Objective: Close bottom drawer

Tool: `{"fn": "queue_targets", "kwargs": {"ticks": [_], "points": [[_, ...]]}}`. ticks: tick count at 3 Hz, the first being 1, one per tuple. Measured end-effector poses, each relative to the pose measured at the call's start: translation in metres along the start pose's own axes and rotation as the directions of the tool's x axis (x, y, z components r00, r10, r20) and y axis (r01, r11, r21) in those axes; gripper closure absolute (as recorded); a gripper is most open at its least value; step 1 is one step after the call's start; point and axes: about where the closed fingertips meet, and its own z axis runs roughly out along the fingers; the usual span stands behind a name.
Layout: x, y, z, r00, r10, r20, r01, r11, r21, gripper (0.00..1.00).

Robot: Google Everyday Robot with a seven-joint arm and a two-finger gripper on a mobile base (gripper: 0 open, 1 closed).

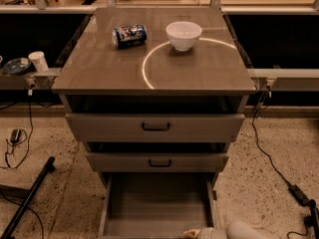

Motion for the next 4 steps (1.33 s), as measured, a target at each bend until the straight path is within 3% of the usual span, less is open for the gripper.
{"fn": "queue_targets", "kwargs": {"ticks": [4], "points": [[-0.002, -0.023, 0.007, 1.0, -0.015, 0.015, 0.015, 0.9999, 0.001, 1.0]]}}
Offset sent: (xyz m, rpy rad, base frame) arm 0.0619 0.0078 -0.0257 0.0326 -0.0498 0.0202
